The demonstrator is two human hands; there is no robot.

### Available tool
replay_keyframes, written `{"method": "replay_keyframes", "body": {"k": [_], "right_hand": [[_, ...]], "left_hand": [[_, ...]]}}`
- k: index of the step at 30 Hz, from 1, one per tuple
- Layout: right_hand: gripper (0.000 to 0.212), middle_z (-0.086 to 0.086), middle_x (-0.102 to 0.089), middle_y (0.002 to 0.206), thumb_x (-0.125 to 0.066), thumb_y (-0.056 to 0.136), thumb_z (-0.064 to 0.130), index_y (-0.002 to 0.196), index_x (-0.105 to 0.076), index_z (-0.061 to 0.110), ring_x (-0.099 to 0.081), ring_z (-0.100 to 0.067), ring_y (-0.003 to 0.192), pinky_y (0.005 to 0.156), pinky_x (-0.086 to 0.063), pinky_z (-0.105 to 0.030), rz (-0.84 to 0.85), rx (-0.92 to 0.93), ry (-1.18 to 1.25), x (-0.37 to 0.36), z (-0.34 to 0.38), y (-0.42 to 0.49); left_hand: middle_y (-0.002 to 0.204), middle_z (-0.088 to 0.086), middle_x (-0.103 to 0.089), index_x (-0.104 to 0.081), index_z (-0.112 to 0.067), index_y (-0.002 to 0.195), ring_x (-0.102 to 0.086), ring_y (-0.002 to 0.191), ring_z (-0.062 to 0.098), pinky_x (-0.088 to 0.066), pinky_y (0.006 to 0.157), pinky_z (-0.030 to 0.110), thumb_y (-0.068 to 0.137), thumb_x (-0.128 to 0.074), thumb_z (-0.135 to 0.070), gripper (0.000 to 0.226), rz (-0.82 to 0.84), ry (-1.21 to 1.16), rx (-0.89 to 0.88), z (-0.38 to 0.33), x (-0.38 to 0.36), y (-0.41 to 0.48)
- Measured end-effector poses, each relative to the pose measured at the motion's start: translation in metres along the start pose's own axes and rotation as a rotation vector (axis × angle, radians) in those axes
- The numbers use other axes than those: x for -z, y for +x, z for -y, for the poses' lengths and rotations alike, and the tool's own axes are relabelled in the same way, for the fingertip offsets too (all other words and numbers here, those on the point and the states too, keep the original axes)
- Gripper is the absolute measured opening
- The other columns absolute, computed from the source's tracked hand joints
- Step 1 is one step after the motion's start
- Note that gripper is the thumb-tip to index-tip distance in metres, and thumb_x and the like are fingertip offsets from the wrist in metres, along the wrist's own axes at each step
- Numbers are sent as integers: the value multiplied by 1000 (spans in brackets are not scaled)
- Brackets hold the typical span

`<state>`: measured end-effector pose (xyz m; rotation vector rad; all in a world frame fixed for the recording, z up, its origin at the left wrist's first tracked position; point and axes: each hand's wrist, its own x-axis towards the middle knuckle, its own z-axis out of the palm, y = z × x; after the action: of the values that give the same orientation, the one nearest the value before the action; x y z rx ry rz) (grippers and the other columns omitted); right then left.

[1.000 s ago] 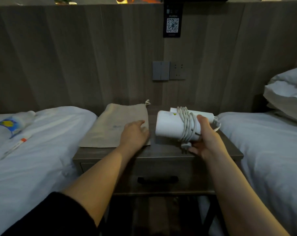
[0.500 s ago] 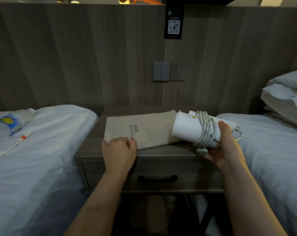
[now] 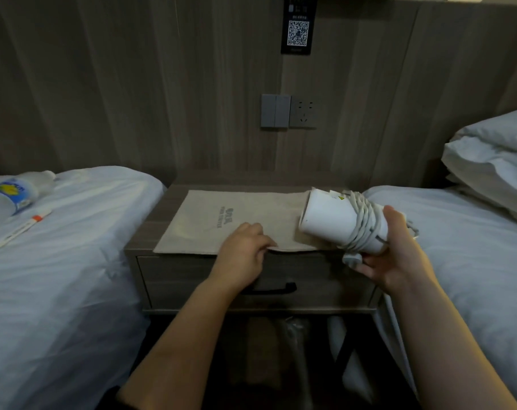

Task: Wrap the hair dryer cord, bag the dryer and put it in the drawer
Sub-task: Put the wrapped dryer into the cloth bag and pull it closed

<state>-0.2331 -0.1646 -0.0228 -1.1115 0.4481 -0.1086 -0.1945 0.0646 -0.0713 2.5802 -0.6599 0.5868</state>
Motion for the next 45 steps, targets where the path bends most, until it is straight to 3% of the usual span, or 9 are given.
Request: {"method": "replay_keyframes", "body": {"k": [5,9,12,15,22,30,34,39,45], "right_hand": [[50,-7,-70,111,-56,78,54,116,-62,23,-66,-29,98,70,-54,-40,10,8,0,9,6,-2],[52,-8,-70,111,-56,77,56,116,-62,24,-66,-28,95,66,-54,-38,17,-11,-12,7,3,-3],[53,-11,-68,112,-55,79,58,118,-60,23,-65,-30,92,68,-54,-40,40,-55,-17,3,1,-2],[55,-12,-67,113,-53,80,60,118,-60,22,-65,-31,96,75,-54,-42,83,-108,-26,0,-3,-1],[37,-8,-69,105,-46,89,48,111,-61,22,-66,-27,88,62,-57,-38,290,-107,-125,12,-1,-1],[37,-13,-72,74,-48,86,45,99,-65,14,-69,-30,61,51,-57,-39,426,-204,-219,6,-7,-1],[40,-16,-70,83,-46,87,48,99,-65,15,-67,-33,69,51,-58,-38,386,-179,-243,-1,-11,-2],[42,-16,-69,103,-48,87,51,109,-63,18,-66,-32,86,63,-57,-42,277,-104,-184,-3,-11,0],[32,-13,-70,107,-54,87,42,108,-61,20,-66,-34,99,74,-56,-49,281,28,-187,-4,-12,-5]], "left_hand": [[79,12,-68,-69,-9,70,-59,85,35,-47,78,40,70,-47,2,25,-142,55,254,38,24,-5],[95,17,-67,-69,-6,87,-57,93,35,-46,82,40,86,-44,-21,30,-157,225,522,34,40,3],[106,6,-62,-65,-19,101,-55,97,26,-48,84,39,87,-44,-43,35,49,-17,412,-2,41,9],[109,1,-56,-58,-24,114,-49,103,21,-45,79,35,80,-58,-54,46,273,216,234,-26,32,6],[69,8,-67,-69,-14,72,-62,67,20,-47,63,33,89,-54,-39,34,136,-193,429,-16,42,9],[79,22,-69,-72,-3,78,-61,69,25,-42,63,33,89,-57,-31,34,-33,-457,455,-19,56,16],[83,1,-71,-75,-15,90,-60,73,6,-45,71,28,89,-58,-28,21,0,-457,404,-27,63,15],[73,1,-66,-70,-24,77,-58,68,11,-45,65,29,92,-53,-28,23,54,-424,398,-34,73,14],[77,-1,-69,-73,-17,79,-61,77,10,-44,67,21,87,-61,-25,17,-201,-468,425,-44,60,15]]}}
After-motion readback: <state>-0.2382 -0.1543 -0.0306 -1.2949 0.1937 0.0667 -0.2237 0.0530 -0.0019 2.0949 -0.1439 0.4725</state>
